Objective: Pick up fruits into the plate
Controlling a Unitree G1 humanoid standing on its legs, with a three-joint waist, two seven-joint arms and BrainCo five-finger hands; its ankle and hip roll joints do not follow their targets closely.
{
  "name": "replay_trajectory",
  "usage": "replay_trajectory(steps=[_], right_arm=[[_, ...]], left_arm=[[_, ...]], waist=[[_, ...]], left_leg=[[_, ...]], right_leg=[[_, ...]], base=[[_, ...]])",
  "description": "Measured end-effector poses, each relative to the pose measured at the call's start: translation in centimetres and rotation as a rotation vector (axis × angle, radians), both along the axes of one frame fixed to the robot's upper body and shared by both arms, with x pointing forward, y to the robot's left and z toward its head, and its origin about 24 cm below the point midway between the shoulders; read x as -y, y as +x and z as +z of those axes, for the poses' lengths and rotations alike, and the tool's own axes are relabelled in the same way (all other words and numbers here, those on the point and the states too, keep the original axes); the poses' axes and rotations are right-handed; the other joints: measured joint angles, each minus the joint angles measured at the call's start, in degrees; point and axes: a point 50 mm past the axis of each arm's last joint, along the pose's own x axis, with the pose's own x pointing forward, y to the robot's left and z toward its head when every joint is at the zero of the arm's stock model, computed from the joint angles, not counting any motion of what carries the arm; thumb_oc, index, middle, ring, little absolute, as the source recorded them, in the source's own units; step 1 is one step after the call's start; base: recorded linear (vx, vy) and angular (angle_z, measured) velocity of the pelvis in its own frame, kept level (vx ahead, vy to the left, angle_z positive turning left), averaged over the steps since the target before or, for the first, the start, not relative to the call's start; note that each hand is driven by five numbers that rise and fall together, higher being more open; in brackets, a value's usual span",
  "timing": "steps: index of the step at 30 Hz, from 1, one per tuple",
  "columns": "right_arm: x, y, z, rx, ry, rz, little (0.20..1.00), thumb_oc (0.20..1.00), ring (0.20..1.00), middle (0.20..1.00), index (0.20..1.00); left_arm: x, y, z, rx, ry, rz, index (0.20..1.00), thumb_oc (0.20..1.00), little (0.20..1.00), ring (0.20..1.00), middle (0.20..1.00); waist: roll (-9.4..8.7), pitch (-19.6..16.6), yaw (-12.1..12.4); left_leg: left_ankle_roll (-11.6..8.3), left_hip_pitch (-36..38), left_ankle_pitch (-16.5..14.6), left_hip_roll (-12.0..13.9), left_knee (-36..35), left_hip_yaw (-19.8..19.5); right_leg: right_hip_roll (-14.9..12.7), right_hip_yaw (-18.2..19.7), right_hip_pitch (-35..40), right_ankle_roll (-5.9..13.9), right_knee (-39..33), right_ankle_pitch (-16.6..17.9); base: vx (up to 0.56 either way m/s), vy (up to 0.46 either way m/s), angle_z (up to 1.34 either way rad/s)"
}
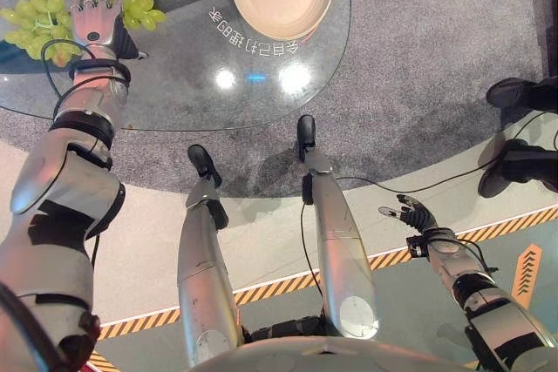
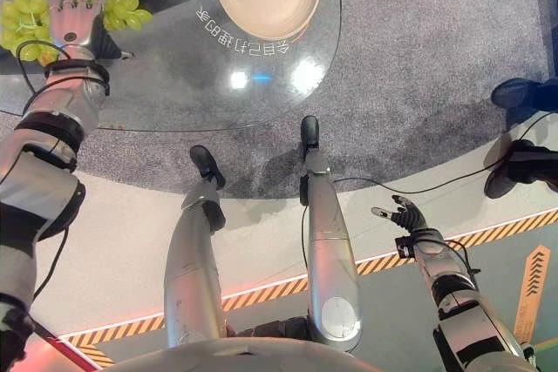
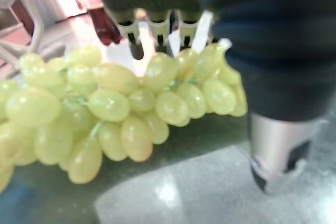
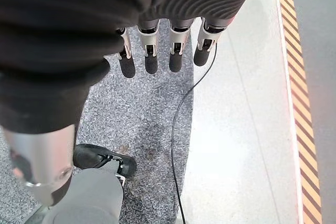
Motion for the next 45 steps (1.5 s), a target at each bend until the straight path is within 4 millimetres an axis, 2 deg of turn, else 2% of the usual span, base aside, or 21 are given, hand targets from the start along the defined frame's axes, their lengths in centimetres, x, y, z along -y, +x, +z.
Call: replay_trajectory(steps=[1, 2, 3, 6, 17, 20, 24, 28, 29, 30, 36, 40, 45], right_arm=[[0.0, 0.0, 0.0, 0.000, 0.000, 0.000, 1.000, 1.000, 1.000, 1.000, 1.000], [0.0, 0.0, 0.0, -0.001, 0.000, 0.000, 1.000, 1.000, 1.000, 1.000, 1.000], [0.0, 0.0, 0.0, -0.002, 0.000, -0.001, 1.000, 1.000, 1.000, 1.000, 1.000], [-0.1, 0.1, 0.1, 0.005, 0.001, 0.000, 1.000, 1.000, 1.000, 1.000, 1.000], [-0.5, 0.9, 1.0, 0.083, 0.026, -0.021, 1.000, 1.000, 1.000, 1.000, 1.000], [-0.6, 1.1, 1.2, 0.094, 0.026, -0.019, 1.000, 1.000, 1.000, 1.000, 1.000], [-0.7, 1.2, 1.4, 0.118, 0.017, -0.027, 1.000, 1.000, 1.000, 1.000, 1.000], [-0.8, 1.4, 1.6, 0.134, 0.020, -0.019, 1.000, 1.000, 1.000, 1.000, 1.000], [-0.9, 1.5, 1.7, 0.137, 0.021, -0.017, 1.000, 1.000, 1.000, 1.000, 1.000], [-0.9, 1.5, 1.7, 0.137, 0.021, -0.017, 1.000, 1.000, 1.000, 1.000, 1.000], [-1.2, 1.5, 1.5, 0.124, 0.015, -0.002, 1.000, 1.000, 1.000, 1.000, 1.000], [-1.2, 1.5, 1.5, 0.123, 0.014, 0.000, 1.000, 1.000, 1.000, 1.000, 1.000], [-1.4, 1.6, 1.5, 0.115, 0.010, 0.009, 1.000, 1.000, 1.000, 1.000, 1.000]], left_arm=[[0.0, 0.0, 0.0, -0.007, -0.007, 0.001, 0.576, 0.576, 0.576, 0.576, 0.576], [0.0, 0.0, 0.1, -0.006, -0.014, 0.001, 0.294, 0.294, 0.294, 0.294, 0.294], [0.0, 0.0, 0.4, -0.001, -0.016, 0.002, 0.200, 0.200, 0.200, 0.200, 0.200], [-0.2, 0.0, 1.1, 0.010, -0.016, 0.024, 0.200, 0.200, 0.200, 0.200, 0.200], [-1.3, -0.4, 0.2, -0.041, 0.081, 0.145, 0.200, 0.200, 0.200, 0.200, 0.200], [-1.4, -0.5, -0.2, -0.058, 0.122, 0.177, 0.200, 0.200, 0.200, 0.200, 0.200], [-1.8, -0.8, -0.6, -0.075, 0.239, 0.237, 0.200, 0.200, 0.200, 0.200, 0.200], [-1.7, -0.8, -1.2, -0.076, 0.261, 0.238, 0.200, 0.200, 0.200, 0.200, 0.200], [-1.7, -0.8, -1.4, -0.068, 0.263, 0.235, 0.260, 0.260, 0.260, 0.260, 0.260], [-1.6, -0.8, -1.5, -0.058, 0.253, 0.231, 1.000, 1.000, 1.000, 1.000, 1.000], [-1.9, -1.0, -2.3, -0.020, 0.106, 0.228, 1.000, 1.000, 1.000, 1.000, 1.000], [-2.2, -1.1, -3.5, -0.058, 0.008, 0.220, 1.000, 1.000, 1.000, 1.000, 1.000], [-2.4, -1.0, -3.7, -0.091, -0.223, 0.205, 1.000, 1.000, 1.000, 1.000, 1.000]], waist=[[0.00, 0.00, -0.02], [0.00, 0.00, -0.04], [0.00, 0.00, -0.04], [-0.01, -0.01, -0.18], [-0.13, -0.08, -0.78], [-0.66, -0.38, -0.75], [-2.43, -1.44, -0.67], [-2.69, -1.60, -0.33], [-2.69, -1.60, -0.20], [-2.69, -1.60, -0.07], [-2.69, -1.60, 0.43], [-2.68, -1.60, 0.42], [-2.68, -1.60, 0.45]], left_leg=[[0.00, 0.02, 0.00, 0.00, -0.02, 0.03], [0.00, 0.05, 0.00, 0.01, -0.03, 0.03], [0.00, 0.11, 0.00, 0.02, -0.04, 0.03], [-0.01, 0.28, 0.00, 0.06, -0.01, 0.01], [-0.05, 0.07, -0.03, 0.23, -0.02, -0.16], [-0.10, -0.03, -0.06, 0.35, -0.04, -0.15], [-0.17, 0.02, -0.10, 0.46, -0.08, -0.10], [-0.18, 0.29, -0.11, 0.45, -0.02, -0.24], [-0.18, 0.33, -0.10, 0.45, -0.02, -0.25], [-0.19, 0.37, -0.08, 0.45, -0.02, -0.25], [-0.25, 0.52, 0.09, 0.46, -0.12, -0.23], [-0.25, 0.55, 0.17, 0.45, -0.33, -0.19], [-0.33, 1.06, 0.42, 0.39, -1.00, 0.02]], right_leg=[[0.00, 0.02, 0.00, 0.00, -0.01, 0.00], [0.01, 0.01, 0.04, 0.00, -0.03, 0.00], [0.02, 0.01, 0.12, 0.00, -0.03, 0.00], [0.03, -0.01, 0.37, 0.00, -0.06, 0.00], [0.19, -0.18, 0.35, -0.02, -0.30, 0.01], [0.32, -0.21, 0.35, -0.10, -0.64, 0.09], [0.46, -0.23, 0.42, -0.17, -0.90, 0.15], [0.45, -0.40, 0.87, -0.17, -0.93, 0.15], [0.45, -0.40, 0.89, -0.17, -0.90, 0.15], [0.46, -0.41, 0.94, -0.18, -0.89, 0.17], [0.46, -0.42, 1.01, -0.37, -0.90, 0.30], [0.47, -0.42, 0.99, -0.37, -1.07, 0.30], [0.46, -0.29, 1.00, -0.38, -1.02, 0.30]], base=[[0.00, 0.000, 0.00], [0.00, 0.000, 0.00], [-0.02, -0.036, 0.00], [-0.02, -0.044, 0.00], [-0.01, -0.036, 0.00], [-0.02, -0.025, -0.02], [-0.03, -0.041, -0.01], [-0.01, -0.009, 0.01], [0.00, 0.000, 0.00], [-0.10, -0.029, 0.00], [-0.03, -0.007, 0.00], [0.00, 0.000, 0.00], [0.00, 0.000, 0.00]])
